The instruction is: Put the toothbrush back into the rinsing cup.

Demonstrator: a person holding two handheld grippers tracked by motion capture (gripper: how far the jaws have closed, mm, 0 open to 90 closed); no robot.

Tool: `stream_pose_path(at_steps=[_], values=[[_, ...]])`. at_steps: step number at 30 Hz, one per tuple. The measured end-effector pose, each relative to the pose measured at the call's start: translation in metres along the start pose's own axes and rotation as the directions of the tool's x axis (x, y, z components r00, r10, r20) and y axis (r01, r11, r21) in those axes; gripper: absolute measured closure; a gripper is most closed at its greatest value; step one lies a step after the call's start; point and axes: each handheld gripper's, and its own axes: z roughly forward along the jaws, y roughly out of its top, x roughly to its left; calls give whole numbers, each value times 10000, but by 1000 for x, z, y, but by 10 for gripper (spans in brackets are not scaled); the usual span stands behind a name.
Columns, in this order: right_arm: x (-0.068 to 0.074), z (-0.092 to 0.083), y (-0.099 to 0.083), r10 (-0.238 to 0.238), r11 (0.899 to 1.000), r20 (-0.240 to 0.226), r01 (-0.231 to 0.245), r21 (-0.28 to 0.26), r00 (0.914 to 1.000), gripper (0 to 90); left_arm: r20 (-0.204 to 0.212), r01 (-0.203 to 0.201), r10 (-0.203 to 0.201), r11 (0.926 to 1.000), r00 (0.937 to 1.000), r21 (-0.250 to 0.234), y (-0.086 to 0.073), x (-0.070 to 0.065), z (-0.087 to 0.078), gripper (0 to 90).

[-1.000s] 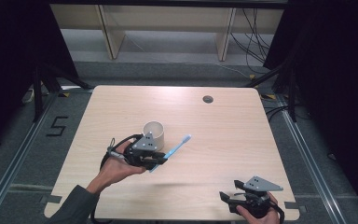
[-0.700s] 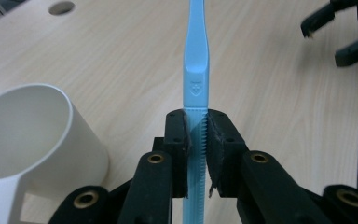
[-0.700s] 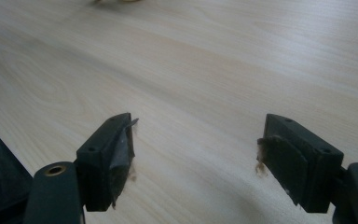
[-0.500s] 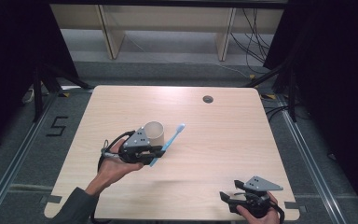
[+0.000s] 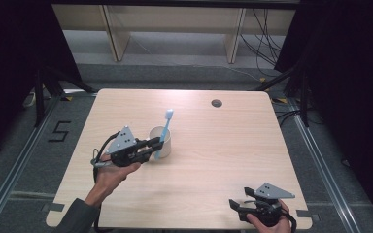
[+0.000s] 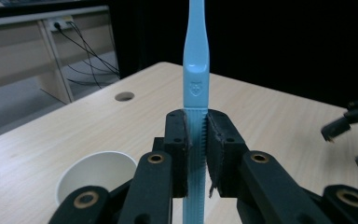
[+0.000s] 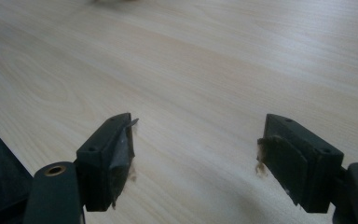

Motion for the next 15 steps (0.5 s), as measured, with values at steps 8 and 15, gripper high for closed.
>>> stream_pose_path(at_steps=[8, 15], values=[[-2, 0, 1, -265, 9996, 63, 265, -130, 9996, 262, -995, -114, -7, 9926, 9950, -1206, -10, 15, -14, 785], [-2, 1, 0, -290, 9995, 87, 291, -89, 9995, 262, -1798, 1, -352, 9815, 9831, -1916, -23, 31, -21, 785]])
